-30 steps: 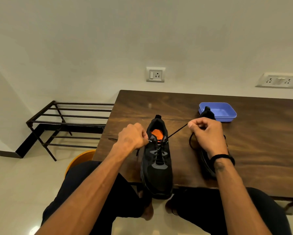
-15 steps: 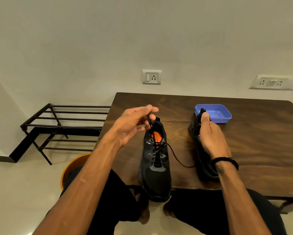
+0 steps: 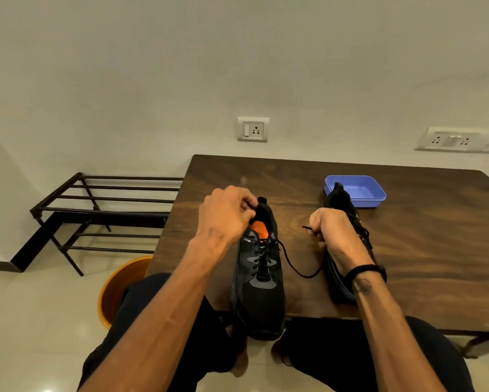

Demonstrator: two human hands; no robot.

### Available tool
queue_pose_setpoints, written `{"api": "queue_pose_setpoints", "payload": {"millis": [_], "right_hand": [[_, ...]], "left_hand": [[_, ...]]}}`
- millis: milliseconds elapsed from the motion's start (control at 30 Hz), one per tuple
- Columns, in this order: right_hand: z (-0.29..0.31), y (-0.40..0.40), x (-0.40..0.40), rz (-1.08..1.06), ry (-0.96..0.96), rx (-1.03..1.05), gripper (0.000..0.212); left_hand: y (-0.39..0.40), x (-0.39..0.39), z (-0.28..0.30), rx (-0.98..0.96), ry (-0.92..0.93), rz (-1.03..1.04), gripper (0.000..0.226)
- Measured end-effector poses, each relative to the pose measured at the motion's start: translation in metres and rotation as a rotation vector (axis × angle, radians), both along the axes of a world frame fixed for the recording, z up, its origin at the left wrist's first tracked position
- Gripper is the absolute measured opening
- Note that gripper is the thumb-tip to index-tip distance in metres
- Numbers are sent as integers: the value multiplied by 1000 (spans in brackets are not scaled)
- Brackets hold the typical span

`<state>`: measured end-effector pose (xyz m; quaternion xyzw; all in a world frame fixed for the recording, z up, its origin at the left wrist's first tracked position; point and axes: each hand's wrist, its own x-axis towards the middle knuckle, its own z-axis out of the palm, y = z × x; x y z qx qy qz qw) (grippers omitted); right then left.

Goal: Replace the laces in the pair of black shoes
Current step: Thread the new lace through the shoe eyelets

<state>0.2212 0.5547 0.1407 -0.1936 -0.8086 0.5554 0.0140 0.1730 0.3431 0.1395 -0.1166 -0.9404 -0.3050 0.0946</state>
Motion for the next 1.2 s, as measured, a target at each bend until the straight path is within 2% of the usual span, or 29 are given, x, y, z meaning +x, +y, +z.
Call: {"api": "queue_pose_setpoints", "payload": {"millis": [67,167,267,333,367,467,500,533,633,700,733,800,900,1033,1100,1200], "right_hand": [[-4,-1,4,58,25,66,30],[-13,-4,7,103,65,102,33],[-16,-2,7,115,98,29,28],[-17,-2,7,148,125,-83,19],[-16,-4,8,168,128,-148,16],[-15,-12,9,180,106,-221,12],[-15,-13,10,185,98,-205,13],[-15,-15,9,200,93,-165,14],[-13,-17,9,208,117,69,20],[-14,-19,8,177,140,143,22],[-15,-22,9,167,149,117,24],[-15,-29,10,127,158,-37,25],[-13,-34,10,85,120,-327,16],[-8,-30,9,140,85,-662,26],[-7,-26,11,182,72,-757,29],[-9,-25,12,225,70,-804,21]], "left_hand": [[-12,-1,-6,-52,-57,44,11],[-24,-2,-12,68,-30,105,5],[-27,-6,-10,118,83,152,17],[-25,-7,-6,221,36,151,20],[-22,-8,-4,355,-54,134,20],[-12,-3,9,998,-474,42,28],[-10,-1,12,1132,-521,25,30],[-10,-1,15,1183,-500,18,33],[-16,1,19,1058,-317,-17,38],[-15,4,20,968,-313,-134,39],[-11,8,19,916,-341,-213,39],[0,14,19,799,-403,-373,39],[16,20,12,584,-448,-530,41],[20,17,-3,357,-412,-468,43],[21,16,-5,303,-383,-403,46],[19,14,-7,290,-325,-308,50]]}}
